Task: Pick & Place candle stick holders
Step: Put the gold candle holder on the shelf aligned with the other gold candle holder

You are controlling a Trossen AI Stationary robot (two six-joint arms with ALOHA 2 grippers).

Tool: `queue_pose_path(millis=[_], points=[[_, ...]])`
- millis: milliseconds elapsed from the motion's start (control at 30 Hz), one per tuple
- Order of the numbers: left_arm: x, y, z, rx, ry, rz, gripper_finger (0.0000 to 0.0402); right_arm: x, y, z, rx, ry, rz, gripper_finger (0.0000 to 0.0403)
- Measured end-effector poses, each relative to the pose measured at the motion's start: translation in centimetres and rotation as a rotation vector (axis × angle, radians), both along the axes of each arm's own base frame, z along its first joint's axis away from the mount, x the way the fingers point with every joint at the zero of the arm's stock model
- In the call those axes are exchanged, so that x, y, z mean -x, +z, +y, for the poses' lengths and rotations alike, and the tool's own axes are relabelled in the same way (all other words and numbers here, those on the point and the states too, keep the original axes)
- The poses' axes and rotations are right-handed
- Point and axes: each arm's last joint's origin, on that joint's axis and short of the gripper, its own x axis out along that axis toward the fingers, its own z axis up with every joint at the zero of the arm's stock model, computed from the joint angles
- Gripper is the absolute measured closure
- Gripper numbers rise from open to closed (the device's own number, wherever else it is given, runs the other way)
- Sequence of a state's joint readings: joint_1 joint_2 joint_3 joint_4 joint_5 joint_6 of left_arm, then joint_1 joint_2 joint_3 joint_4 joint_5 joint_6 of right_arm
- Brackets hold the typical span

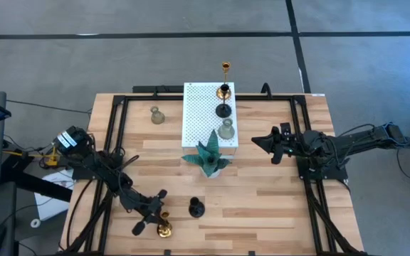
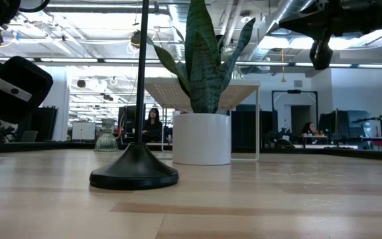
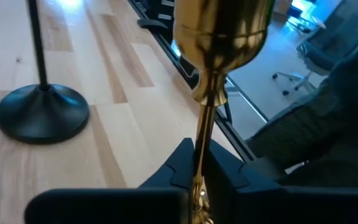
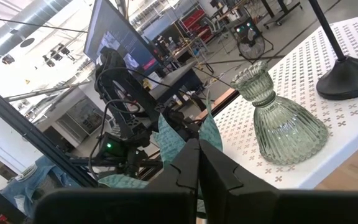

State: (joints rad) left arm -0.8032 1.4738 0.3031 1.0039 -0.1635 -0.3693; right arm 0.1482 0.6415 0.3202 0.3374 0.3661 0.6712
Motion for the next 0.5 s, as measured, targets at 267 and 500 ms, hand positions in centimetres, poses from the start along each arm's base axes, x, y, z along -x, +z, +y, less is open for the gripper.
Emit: queue_pose_path(millis=[267, 500], points=[[-0.2, -0.1, 0.3, 0.004, 0.108, 0.007, 0.0382, 0.0, -0.1, 0.0, 0.002, 0.002, 0.013, 0.0403], [0.3, 0.8, 1.2, -0.038, 0.237, 0.030, 0.0386, 0.0, -0.2, 0.0, 0.004, 0.002, 0.022, 0.0403]])
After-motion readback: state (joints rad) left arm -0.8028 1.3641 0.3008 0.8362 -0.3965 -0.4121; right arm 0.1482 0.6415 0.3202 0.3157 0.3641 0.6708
